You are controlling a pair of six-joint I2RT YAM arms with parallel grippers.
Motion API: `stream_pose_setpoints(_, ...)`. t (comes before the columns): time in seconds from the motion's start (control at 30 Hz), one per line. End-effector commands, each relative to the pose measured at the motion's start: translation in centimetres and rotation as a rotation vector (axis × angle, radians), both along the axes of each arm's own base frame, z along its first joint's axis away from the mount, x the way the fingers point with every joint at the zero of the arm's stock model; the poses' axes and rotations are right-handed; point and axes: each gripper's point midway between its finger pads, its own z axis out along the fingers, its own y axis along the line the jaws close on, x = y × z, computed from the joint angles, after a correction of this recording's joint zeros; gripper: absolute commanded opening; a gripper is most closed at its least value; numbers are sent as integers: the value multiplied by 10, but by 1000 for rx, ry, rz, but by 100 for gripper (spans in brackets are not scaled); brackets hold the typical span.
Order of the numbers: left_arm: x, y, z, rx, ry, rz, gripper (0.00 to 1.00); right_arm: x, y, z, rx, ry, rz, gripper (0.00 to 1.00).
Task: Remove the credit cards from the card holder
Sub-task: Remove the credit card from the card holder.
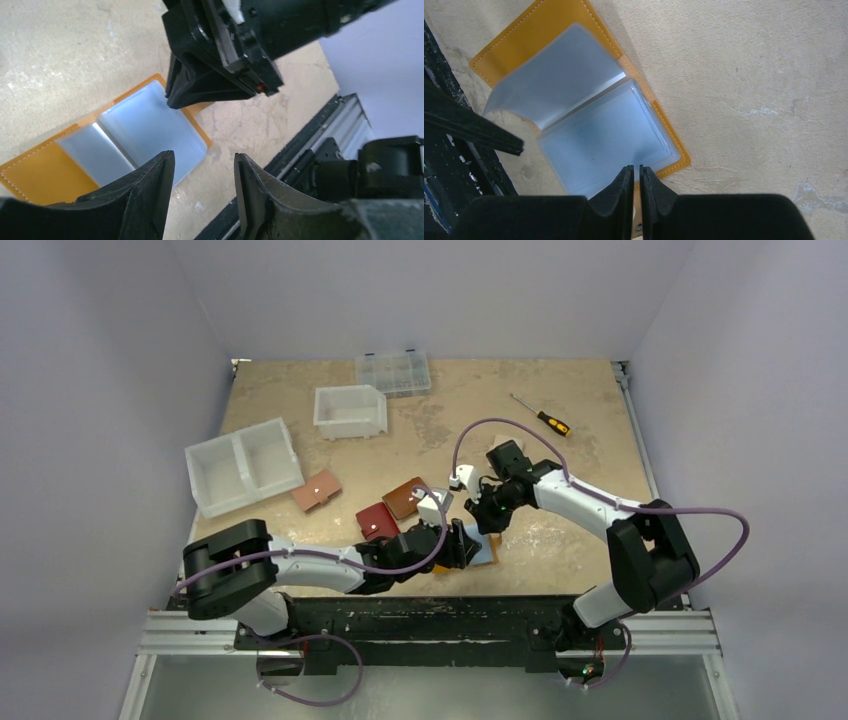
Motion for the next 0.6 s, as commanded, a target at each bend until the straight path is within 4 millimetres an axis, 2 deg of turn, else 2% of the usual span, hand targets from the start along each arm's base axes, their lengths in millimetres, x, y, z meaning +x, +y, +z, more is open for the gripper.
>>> stream_pose_setpoints(0.0, 19, 4, -16, 100, -22, 100, 49, 9, -1, 6, -6, -41, -24, 16)
stream_pose_setpoints(0.13, 23, 15, -35, 140, 0, 162, 38, 11, -4, 0, -30, -36, -36, 14)
stream_pose_setpoints(0.3, 23, 24, -50, 160, 19, 193, 36, 7, -4, -4, -38, -12, -35, 7)
stream_pose_setpoints(0.57, 18, 23, -62, 147, 42, 170, 31, 0, 2, -8, -15, 41, -16, 0)
